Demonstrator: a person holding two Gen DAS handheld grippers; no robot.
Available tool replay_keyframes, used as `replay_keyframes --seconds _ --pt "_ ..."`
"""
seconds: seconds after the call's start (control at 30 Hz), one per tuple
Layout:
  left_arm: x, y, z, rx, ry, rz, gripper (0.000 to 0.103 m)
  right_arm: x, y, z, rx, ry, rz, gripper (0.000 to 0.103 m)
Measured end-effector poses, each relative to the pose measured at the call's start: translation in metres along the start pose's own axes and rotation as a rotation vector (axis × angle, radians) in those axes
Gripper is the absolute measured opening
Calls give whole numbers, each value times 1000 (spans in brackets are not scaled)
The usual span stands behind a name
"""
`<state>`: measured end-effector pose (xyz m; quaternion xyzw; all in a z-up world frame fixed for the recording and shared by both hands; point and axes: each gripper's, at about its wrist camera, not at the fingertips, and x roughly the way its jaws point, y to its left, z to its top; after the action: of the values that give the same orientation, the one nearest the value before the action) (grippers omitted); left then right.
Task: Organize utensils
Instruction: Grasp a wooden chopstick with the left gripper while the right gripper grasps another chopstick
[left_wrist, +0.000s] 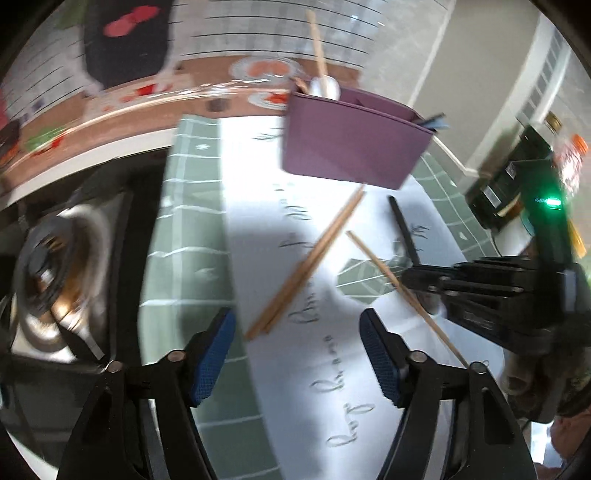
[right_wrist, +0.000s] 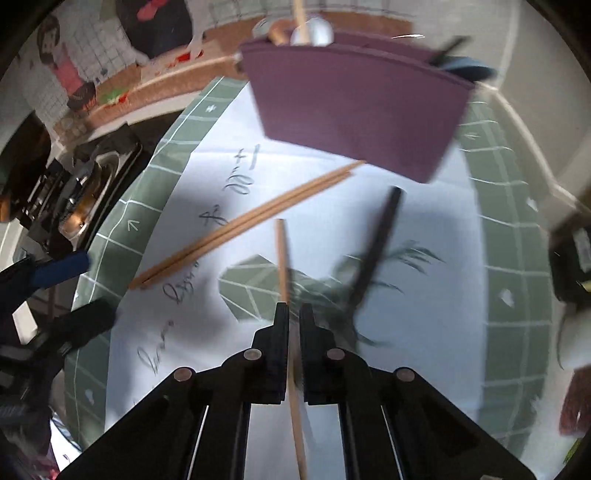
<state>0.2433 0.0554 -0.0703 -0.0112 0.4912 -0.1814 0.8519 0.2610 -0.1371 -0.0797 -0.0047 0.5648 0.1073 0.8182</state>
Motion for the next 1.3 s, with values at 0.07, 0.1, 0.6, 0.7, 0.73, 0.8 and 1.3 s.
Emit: replay_keyframes --seconds 0.07,0.1,0.6,0.7,0.73,0.8,1.3 --pt "12 -13 10 56 21 -24 50 -14 -14 -7 25 -19 -4 4" --pt "19 -17 16 82 35 -33 44 -20 -22 -11 42 -24 -9 4" --pt "95 -48 59 205 216 25 23 -39 -59 -38 61 -60 10 8" --pt "96 -44 54 168 226 36 17 -36 -48 -32 22 -63 45 8" --pt "94 -42 52 159 227 40 17 -34 -43 -29 7 -63 55 8" --pt "90 -37 46 124 235 38 17 -27 -35 -21 -20 -56 77 8" --pt "57 -29 2 37 262 -58 19 37 9 24 -137 72 14 14"
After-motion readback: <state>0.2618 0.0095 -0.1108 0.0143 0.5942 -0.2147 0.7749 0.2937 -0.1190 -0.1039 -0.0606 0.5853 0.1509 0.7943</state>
